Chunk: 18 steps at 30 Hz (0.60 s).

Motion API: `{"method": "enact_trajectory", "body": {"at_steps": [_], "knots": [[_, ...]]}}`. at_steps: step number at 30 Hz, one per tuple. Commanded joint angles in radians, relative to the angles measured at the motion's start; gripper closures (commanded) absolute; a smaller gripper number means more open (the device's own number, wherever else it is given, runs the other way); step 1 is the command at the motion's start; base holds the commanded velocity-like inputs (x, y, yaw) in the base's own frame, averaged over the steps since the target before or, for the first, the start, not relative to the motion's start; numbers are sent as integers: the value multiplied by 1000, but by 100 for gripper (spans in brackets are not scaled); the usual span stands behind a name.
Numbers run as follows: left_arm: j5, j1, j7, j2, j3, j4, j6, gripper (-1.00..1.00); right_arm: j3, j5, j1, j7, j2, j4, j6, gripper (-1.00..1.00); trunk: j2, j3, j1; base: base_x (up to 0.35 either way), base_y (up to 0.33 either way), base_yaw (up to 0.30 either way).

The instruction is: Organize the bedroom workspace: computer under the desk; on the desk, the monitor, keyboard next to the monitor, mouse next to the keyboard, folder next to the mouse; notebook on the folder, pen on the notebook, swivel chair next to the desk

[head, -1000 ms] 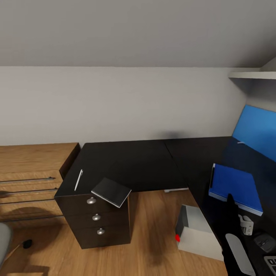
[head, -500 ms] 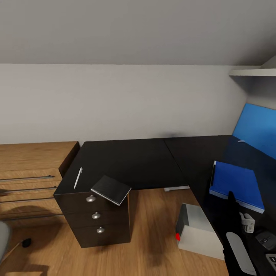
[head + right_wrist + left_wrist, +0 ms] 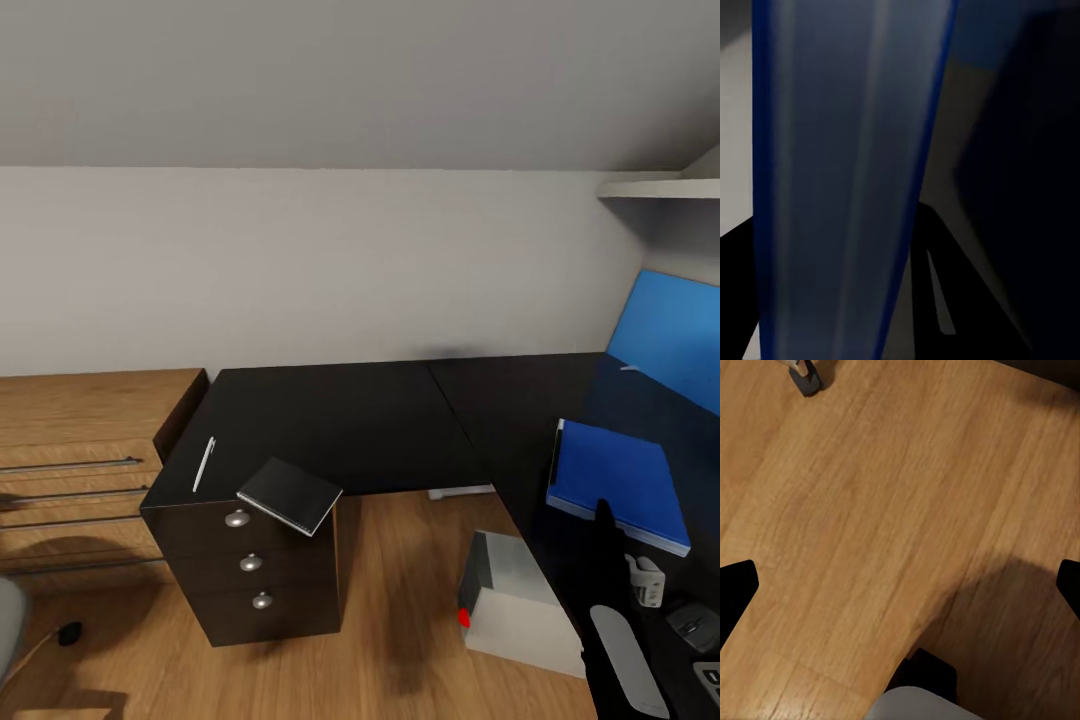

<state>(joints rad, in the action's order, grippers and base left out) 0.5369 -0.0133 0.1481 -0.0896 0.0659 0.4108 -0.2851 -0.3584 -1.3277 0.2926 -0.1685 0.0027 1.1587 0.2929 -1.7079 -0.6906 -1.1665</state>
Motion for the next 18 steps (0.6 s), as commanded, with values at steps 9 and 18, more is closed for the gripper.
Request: {"method": "enact_trajectory", "body": {"at_steps": [9,18], "knots": [[3,0,7,-1,7,0,-3,-100,-1,-33,0,-6,0,-30,-5,100,63,27,35,0,0,0],[5,0,7,-1,9,0,-3,-100,-1,-33,0,-7,2,-30,-41,100,126,55,69,0,0,0]]}}
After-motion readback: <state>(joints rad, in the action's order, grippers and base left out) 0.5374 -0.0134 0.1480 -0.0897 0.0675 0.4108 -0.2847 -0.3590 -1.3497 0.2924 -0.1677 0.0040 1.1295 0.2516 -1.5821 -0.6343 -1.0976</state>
